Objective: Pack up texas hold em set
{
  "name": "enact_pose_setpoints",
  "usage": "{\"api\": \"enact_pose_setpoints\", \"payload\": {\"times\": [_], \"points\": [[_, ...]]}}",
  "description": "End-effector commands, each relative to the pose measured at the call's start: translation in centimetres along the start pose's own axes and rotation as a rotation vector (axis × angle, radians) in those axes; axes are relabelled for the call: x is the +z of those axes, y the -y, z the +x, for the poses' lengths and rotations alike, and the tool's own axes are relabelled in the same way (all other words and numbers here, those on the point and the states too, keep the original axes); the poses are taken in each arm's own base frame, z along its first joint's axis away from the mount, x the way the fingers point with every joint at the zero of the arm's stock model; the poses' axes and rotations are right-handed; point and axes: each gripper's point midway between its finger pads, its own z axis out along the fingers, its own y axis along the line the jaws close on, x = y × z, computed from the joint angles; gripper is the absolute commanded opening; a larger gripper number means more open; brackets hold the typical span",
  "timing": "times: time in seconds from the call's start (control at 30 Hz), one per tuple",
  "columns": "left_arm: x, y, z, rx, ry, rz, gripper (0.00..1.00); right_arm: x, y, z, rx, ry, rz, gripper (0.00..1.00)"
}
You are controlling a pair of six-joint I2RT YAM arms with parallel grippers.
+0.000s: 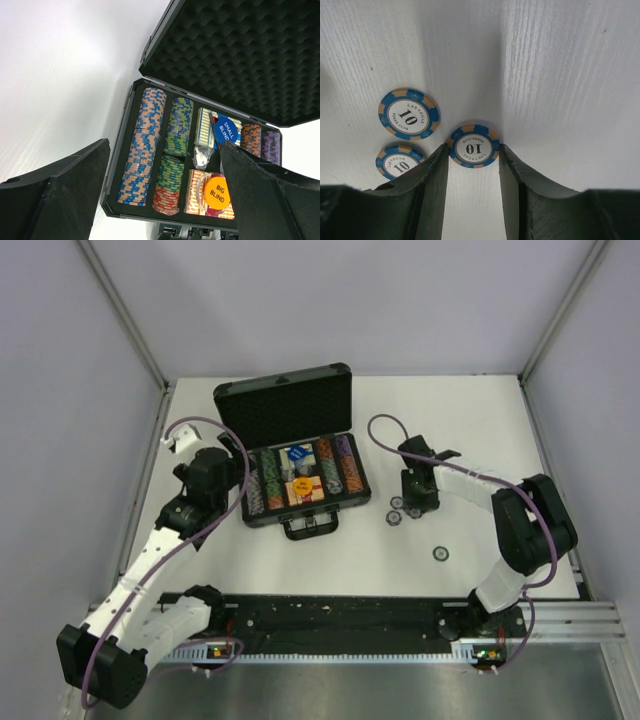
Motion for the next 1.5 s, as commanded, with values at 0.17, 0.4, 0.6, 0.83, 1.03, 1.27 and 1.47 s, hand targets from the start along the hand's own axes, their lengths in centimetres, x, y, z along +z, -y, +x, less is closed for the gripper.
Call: {"api": "enact_pose_setpoints", "payload": {"times": [0.17, 0.4, 0.6, 0.83, 1.03, 1.27, 1.47], "points": [[-0.3, 1.3, -2.2, -0.029, 0.051, 0.030, 0.97, -3.6, -1.3, -2.7, -0.009, 0.064, -0.072, 0.40], [-0.3, 1.1, -1.8, -0.029, 0.034, 0.028, 0.97, -4.0, -4.3, -1.6, -0.070, 0.051, -0.137, 0.40], [-0.3, 0.9, -1.7, -0.024, 0.030, 0.023, 0.97, -3.6, -6.1, -0.7, -0.098, 0.041, -0.152, 0.40], [-0.4, 0.9, -1.6, -0.030, 0.029, 0.026, 0.97, -2.8, -6.8, -0.1, -0.093, 0.027, -0.156, 0.43], [-0.4, 0.8, -1.7, -0.031, 0.030, 0.025, 0.97, -2.3, -6.6, 0.0, -0.101, 0.027, -0.128, 0.46], [-0.5, 0.7, -1.7, -0.033, 0.032, 0.025, 0.97, -2.9, -6.4, -0.7, -0.096, 0.057, -0.114, 0.51], [-0.5, 0.7, -1.7, -0.035, 0.031, 0.026, 0.97, -3.1, -5.7, -2.2, -0.081, 0.100, -0.057, 0.51]]}}
